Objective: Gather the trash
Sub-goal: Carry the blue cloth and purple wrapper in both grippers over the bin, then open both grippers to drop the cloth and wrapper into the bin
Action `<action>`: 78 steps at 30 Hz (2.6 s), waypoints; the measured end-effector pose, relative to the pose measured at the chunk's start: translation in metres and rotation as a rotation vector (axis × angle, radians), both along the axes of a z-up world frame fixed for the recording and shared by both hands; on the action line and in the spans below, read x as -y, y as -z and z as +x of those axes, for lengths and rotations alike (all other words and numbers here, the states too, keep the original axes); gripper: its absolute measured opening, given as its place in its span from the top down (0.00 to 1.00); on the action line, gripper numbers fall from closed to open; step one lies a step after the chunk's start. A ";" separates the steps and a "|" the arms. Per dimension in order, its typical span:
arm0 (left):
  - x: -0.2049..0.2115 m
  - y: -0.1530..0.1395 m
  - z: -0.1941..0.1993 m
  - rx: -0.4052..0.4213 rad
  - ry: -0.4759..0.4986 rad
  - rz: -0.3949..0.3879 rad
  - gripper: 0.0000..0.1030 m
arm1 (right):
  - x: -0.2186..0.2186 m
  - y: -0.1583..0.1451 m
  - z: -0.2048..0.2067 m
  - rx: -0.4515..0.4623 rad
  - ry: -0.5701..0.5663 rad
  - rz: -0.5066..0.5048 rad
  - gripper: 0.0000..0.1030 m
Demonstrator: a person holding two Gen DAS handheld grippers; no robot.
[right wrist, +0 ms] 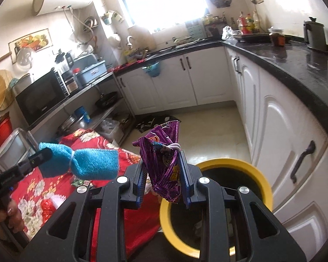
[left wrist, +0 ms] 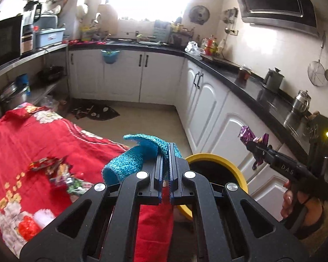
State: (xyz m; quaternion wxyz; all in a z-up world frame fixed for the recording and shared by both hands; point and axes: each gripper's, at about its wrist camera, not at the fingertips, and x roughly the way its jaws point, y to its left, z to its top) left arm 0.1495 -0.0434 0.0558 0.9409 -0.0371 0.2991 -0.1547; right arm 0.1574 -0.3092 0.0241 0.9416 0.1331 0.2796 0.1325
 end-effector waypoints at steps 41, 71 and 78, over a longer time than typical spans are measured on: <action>0.099 0.085 0.041 -0.130 0.176 0.054 0.99 | 0.037 0.081 0.026 -0.227 0.097 -0.052 0.75; 0.113 0.129 0.060 -0.242 0.165 0.094 0.39 | 0.052 0.122 0.039 -0.350 0.131 -0.030 0.51; 0.095 0.107 0.053 -0.203 0.128 0.052 0.17 | 0.048 0.104 0.032 -0.292 0.149 -0.054 0.42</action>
